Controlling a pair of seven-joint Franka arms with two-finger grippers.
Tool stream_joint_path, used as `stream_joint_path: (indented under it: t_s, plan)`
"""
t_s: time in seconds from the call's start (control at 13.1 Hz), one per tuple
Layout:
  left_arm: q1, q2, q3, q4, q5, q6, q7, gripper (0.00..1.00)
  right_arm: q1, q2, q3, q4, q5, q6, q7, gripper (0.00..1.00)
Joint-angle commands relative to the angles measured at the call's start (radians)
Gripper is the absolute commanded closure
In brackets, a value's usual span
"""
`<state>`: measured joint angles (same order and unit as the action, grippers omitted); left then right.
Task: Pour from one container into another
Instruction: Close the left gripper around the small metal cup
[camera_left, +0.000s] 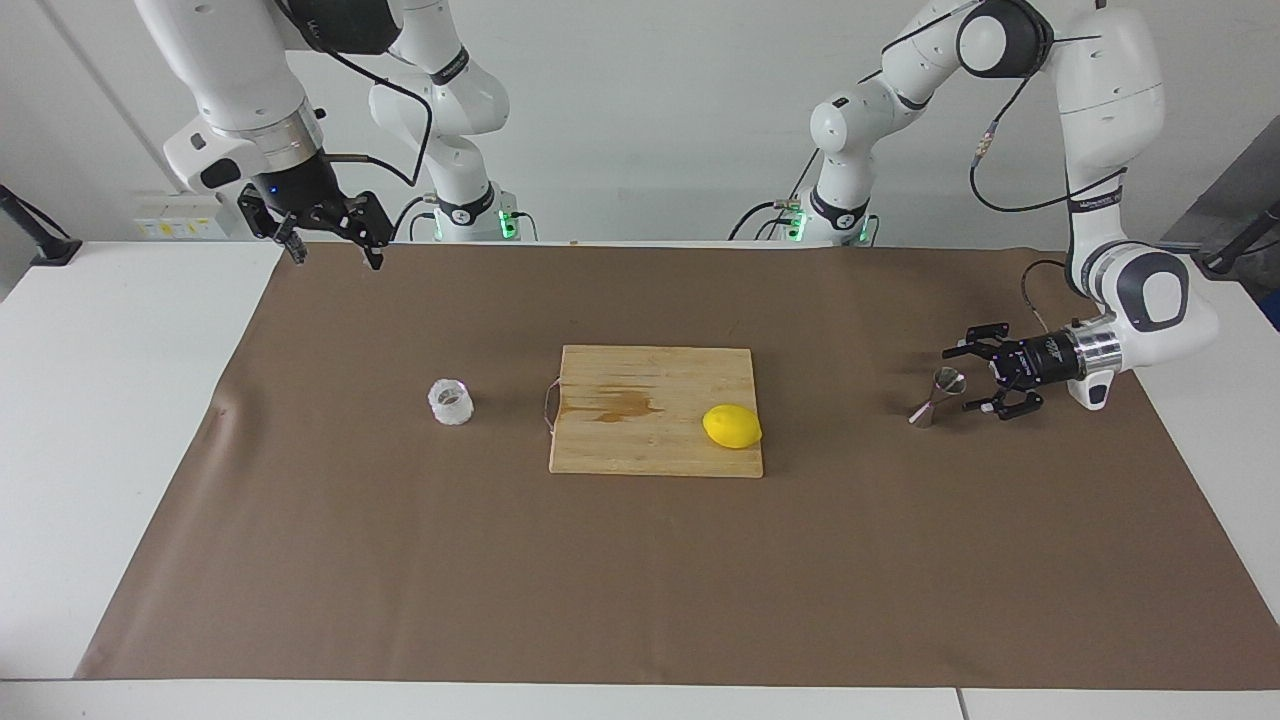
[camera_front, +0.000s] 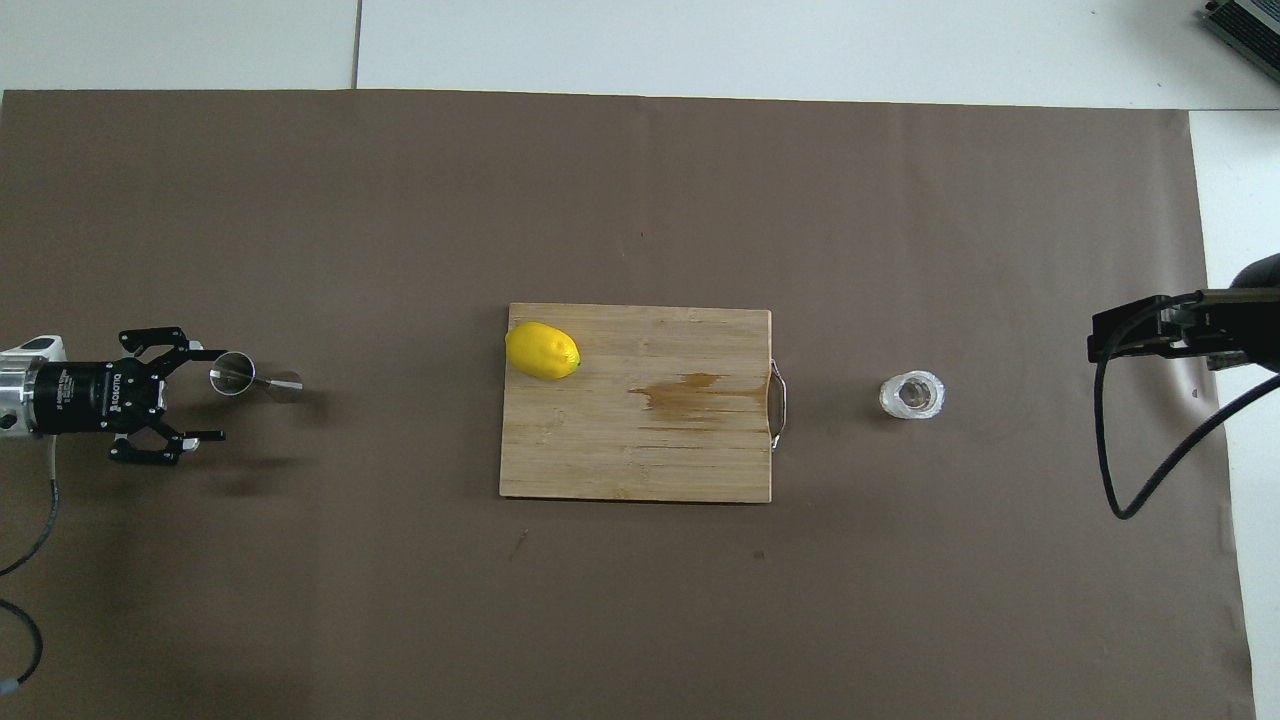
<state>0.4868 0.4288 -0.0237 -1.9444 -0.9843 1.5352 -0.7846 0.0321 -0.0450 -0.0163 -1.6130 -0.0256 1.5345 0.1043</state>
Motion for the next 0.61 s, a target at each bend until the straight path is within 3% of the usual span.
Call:
stream_joint_path:
  t_s: [0.0,0.54]
  plan:
    - [0.003,-0.009,-0.005,-0.024,-0.027,-0.013,0.033,0.0,-0.021,-0.009,0.007,-0.01,0.009,-0.008,0.008,0.0]
    - [-0.004,-0.004,-0.007,-0.047,-0.094,-0.024,0.077,0.0,-0.02,-0.009,0.007,-0.01,0.009,-0.014,0.005,0.0]
